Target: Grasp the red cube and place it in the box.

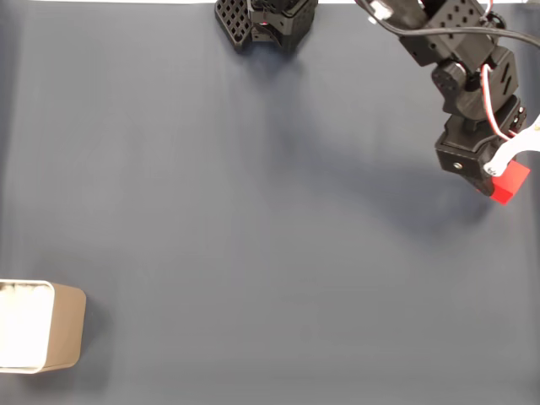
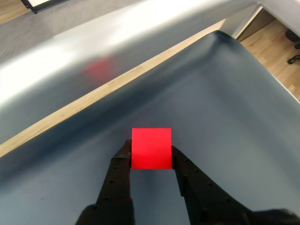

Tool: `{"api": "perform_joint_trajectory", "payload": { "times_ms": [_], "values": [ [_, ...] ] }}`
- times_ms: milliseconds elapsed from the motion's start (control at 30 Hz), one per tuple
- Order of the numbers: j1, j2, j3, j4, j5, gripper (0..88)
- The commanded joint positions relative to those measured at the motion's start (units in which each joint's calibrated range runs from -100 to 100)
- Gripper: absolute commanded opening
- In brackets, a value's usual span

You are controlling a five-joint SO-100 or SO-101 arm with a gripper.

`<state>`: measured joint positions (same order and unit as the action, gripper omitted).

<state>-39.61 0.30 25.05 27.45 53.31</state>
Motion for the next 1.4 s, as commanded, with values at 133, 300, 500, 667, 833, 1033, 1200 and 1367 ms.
{"api": "perform_joint_trajectory", "payload": {
  "times_ms": [133, 300, 500, 667, 833, 1033, 1200, 1367],
  "values": [
    [4.0, -10.2, 0.4, 3.5, -0.2, 6.1],
    [6.4, -14.1, 0.8, 5.8, -0.5, 6.1],
    [9.9, -18.3, 0.8, 8.2, -0.5, 6.1],
    [13.5, -21.4, 0.5, 9.8, -0.4, 6.1],
    [17.1, -24.0, 0.3, 11.0, 0.1, 6.2],
    [21.4, -25.7, 0.0, 11.2, 0.5, 6.2],
    [25.1, -26.3, -0.5, 11.7, 0.7, 6.2],
    [28.5, -26.2, -1.4, 11.7, 0.7, 6.2]
  ]
}}
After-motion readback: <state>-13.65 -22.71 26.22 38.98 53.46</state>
